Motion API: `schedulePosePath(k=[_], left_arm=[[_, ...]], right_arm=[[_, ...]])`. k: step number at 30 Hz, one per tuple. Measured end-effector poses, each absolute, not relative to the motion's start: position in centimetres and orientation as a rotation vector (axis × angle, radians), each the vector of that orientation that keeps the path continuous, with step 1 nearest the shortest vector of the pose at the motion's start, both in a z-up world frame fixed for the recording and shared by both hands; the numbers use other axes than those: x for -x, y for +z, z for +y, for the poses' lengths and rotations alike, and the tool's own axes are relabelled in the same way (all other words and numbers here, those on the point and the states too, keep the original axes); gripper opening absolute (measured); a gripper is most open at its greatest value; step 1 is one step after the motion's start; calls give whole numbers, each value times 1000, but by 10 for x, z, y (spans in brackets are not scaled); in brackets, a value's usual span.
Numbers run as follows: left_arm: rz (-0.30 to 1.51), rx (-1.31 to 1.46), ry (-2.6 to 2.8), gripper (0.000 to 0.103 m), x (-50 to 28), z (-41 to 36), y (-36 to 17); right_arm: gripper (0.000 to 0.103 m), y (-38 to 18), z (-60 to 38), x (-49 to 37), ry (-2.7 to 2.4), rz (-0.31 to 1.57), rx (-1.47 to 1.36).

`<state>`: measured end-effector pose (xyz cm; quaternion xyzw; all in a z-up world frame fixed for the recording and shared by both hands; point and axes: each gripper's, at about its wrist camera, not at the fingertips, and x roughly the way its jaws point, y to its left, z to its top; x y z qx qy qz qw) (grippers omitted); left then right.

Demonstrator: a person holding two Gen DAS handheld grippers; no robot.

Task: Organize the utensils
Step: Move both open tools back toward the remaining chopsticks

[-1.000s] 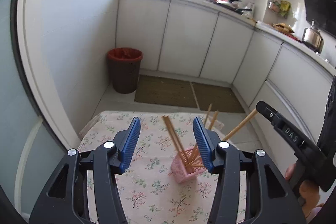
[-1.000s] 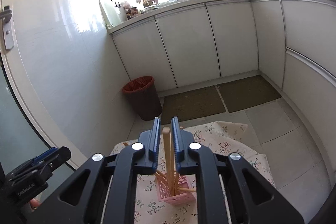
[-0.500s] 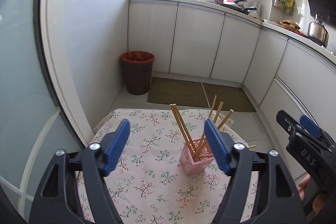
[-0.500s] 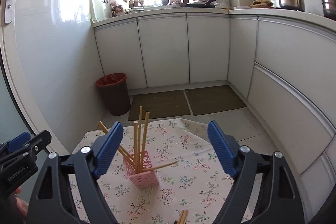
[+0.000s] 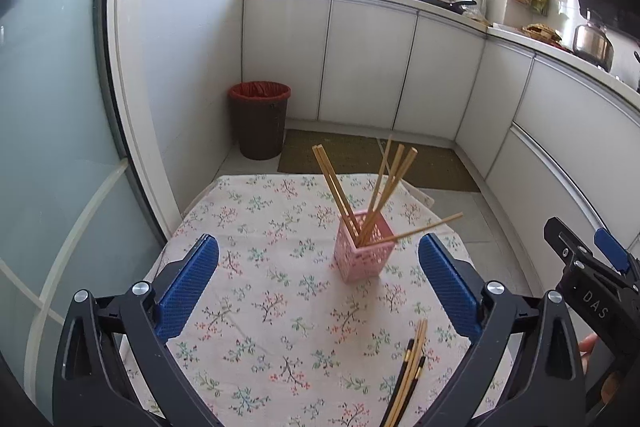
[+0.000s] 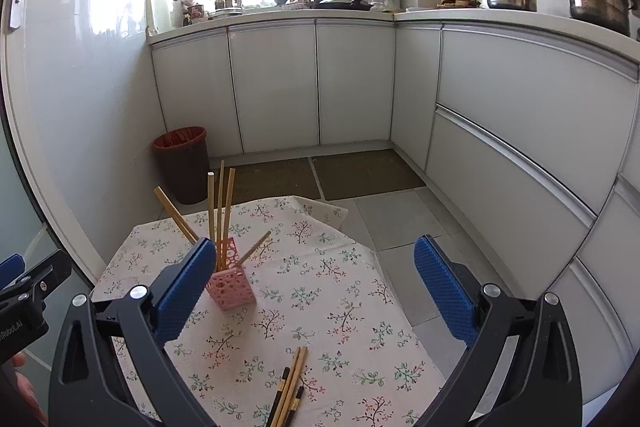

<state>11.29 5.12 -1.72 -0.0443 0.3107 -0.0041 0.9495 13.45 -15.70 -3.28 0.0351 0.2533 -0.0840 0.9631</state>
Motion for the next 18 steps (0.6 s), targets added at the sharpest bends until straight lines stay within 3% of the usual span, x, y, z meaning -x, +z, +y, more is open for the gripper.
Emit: schedulePosePath(k=[12,18], left_arm=[[703,40,-60,96,-85,27,-42],[875,20,-112,96,-105,11,-82]], right_arm=[[96,-71,-172,-86,-173,573,-65],[96,-113,-191,-73,-171,663,-100]])
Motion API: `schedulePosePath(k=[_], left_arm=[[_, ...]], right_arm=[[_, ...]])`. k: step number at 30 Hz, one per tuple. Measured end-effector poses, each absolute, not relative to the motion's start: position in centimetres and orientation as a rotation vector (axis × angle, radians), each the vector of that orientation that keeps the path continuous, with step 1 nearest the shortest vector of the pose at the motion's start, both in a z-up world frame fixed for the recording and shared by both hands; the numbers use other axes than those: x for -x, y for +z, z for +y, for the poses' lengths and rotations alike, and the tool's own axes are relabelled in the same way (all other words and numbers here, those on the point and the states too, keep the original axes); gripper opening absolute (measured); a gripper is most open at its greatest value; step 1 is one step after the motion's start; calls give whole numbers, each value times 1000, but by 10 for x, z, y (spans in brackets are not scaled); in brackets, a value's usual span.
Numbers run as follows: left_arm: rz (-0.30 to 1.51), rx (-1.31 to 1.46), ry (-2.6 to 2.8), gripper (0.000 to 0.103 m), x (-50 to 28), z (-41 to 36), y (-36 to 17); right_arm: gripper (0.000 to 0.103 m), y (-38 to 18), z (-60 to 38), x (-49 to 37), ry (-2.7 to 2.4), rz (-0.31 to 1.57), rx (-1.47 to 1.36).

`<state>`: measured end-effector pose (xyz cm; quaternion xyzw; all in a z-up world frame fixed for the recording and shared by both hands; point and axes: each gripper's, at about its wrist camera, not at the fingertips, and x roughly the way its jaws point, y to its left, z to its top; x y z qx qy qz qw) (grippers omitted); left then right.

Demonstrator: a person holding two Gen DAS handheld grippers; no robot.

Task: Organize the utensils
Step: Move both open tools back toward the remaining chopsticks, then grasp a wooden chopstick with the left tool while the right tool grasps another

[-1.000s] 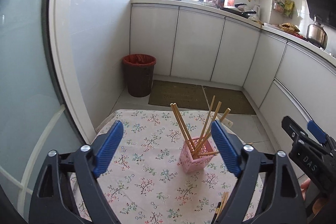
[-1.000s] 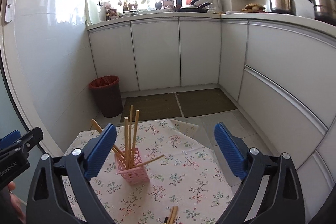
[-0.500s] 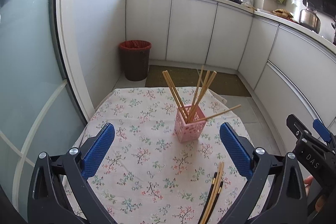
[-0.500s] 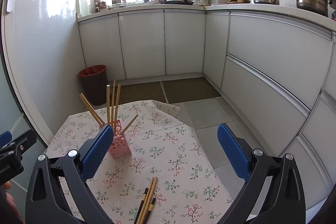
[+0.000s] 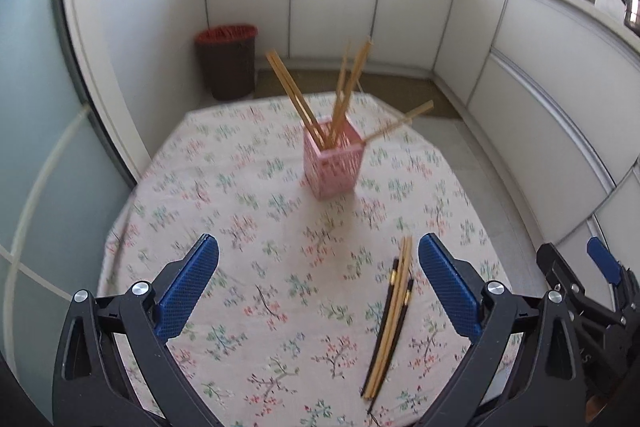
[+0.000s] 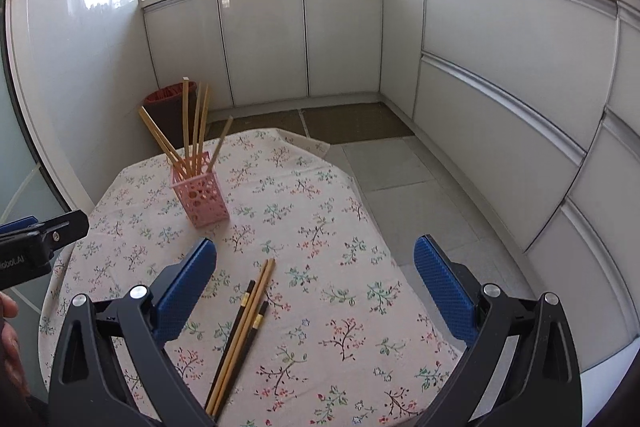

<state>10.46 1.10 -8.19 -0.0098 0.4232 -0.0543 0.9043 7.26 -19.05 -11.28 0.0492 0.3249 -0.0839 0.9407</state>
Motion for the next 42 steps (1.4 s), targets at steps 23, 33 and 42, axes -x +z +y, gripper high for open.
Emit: schedulePosePath(k=[23,33,42], left_arm=[[1376,-103,-231,33,-219,-108,-239],[1397,-174,-244,25,-237,-127,-261],[1430,-262,-264,4,-241,-141,-280]], right_arm=[[96,-211,-245,-87,-212,884,-244],[96,-217,-248,-93,-218,914,-272],[96,-221,-248,-100,-226,936,-264]])
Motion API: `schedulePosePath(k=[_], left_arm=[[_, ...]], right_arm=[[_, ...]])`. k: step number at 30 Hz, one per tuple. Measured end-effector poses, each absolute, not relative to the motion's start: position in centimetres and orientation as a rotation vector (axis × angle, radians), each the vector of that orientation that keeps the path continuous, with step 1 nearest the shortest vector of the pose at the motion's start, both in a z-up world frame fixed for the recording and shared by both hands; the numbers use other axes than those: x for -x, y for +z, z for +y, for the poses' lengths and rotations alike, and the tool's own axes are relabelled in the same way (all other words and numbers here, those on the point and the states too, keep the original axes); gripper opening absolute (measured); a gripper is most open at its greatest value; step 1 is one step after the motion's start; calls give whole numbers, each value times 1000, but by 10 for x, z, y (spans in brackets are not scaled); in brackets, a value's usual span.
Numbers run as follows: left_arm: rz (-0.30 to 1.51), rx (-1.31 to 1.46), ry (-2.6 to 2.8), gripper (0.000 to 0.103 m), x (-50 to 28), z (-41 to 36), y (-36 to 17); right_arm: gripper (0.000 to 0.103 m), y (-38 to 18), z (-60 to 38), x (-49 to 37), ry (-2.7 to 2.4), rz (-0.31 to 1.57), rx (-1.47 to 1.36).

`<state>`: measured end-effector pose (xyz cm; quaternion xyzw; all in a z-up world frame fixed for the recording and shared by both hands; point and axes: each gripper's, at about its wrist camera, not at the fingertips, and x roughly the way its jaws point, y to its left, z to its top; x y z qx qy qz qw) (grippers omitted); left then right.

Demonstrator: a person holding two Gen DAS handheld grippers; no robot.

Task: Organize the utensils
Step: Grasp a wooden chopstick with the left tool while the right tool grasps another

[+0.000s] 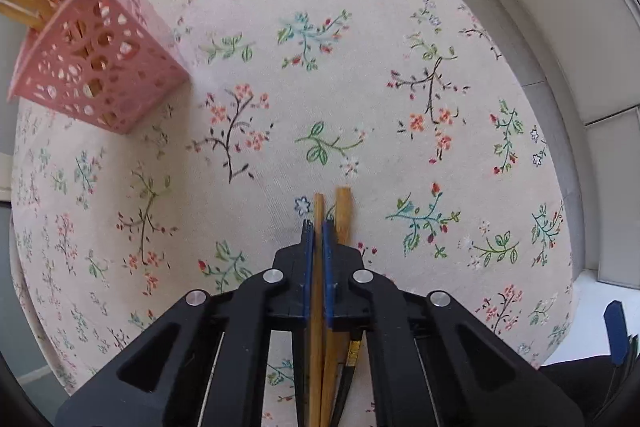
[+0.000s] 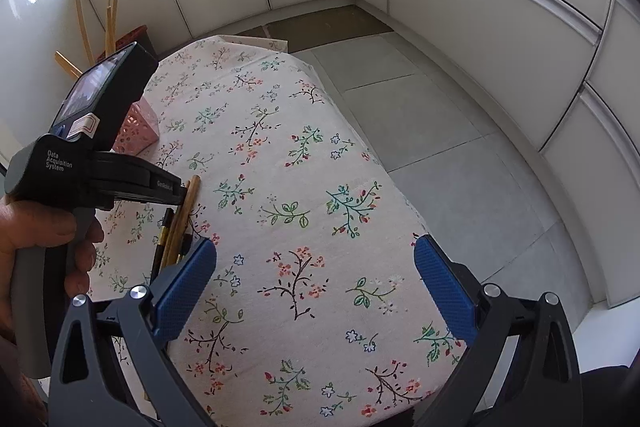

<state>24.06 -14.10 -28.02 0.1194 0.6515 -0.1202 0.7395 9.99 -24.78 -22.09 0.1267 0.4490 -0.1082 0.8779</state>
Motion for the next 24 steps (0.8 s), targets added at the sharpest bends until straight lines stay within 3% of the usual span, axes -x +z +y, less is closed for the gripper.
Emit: schedulePosePath(k=[8,24], left_arm=[[1334,-192,-315,4,-236,-120,-269],[1095,-59,-396,4,-160,-44,-165]], right_arm=[[96,-222,-240,-107,-222,952,-240],[96,-238,-191,-199,-184,1037,-207]])
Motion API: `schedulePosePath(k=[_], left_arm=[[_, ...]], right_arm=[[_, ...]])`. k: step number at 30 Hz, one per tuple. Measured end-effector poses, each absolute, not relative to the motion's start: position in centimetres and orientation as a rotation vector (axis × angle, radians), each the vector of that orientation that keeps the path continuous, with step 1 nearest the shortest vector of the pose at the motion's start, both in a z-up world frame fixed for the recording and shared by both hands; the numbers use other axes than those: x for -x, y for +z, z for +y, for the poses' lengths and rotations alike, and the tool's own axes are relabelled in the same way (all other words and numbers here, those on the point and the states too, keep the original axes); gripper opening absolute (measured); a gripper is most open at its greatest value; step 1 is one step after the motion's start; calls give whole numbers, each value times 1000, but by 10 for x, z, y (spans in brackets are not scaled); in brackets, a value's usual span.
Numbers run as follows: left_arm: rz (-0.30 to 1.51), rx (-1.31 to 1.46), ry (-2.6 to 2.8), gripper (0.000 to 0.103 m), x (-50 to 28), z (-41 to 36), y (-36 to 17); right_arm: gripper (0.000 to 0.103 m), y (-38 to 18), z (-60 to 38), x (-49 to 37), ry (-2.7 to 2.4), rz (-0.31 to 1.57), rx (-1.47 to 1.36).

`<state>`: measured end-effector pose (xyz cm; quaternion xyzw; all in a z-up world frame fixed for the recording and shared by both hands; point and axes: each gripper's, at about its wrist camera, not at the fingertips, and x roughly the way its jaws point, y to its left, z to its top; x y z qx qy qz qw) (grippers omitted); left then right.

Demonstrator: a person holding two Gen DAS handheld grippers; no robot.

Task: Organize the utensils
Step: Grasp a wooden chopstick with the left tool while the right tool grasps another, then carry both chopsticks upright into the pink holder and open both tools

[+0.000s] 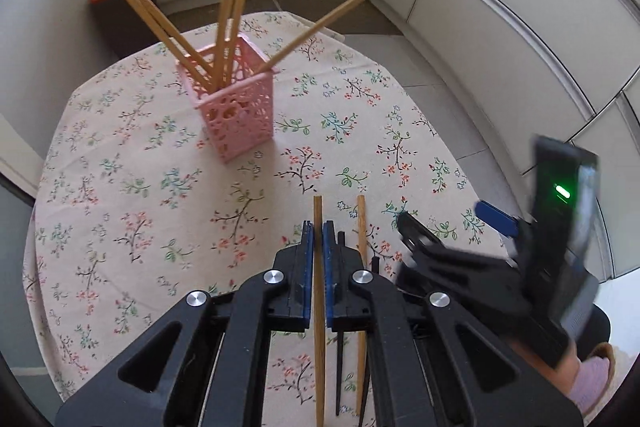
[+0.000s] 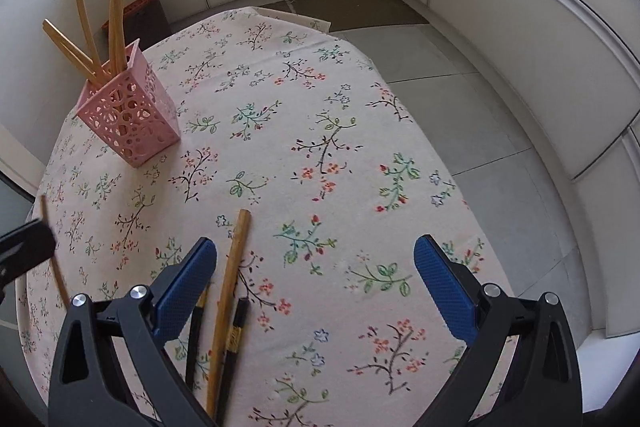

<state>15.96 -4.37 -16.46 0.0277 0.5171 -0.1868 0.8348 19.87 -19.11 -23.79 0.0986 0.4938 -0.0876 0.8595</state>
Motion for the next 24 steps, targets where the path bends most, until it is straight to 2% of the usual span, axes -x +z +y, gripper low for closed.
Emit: schedulePosePath(k=[6,9,10,11,12,13,15,24], left_arm=[[1070,-45,-389,4,-149,-16,-154],[1061,-41,-382,4,-145,-7,-148],[1057,-41,-381,4,-145,-7,-148],[1054,-41,-383,4,-144,-5,-147],[1051,-42,-384,4,-143,-4,-146],[1047,-44,-382,4,-143,-4,-145],[1043,-45,-384,4,-143,-6,-145],[1008,-36,-389,4,-137,-10,-136]], right_arm=[[94,-270,-168,-236,-166,1189,-274],[72,-282,-156,-243,-189,1201,-228],[58,-281,-151,-244,-198,1181,-191],[53,-281,-147,-245,-205,1174,-164],[42,-280,-145,-245,-207,1164,-159],[25,-280,-145,-246,-202,1163,-166],[11,-280,-145,-246,-190,1173,-174],[8,-260,-156,-218,-152,1048,-208]])
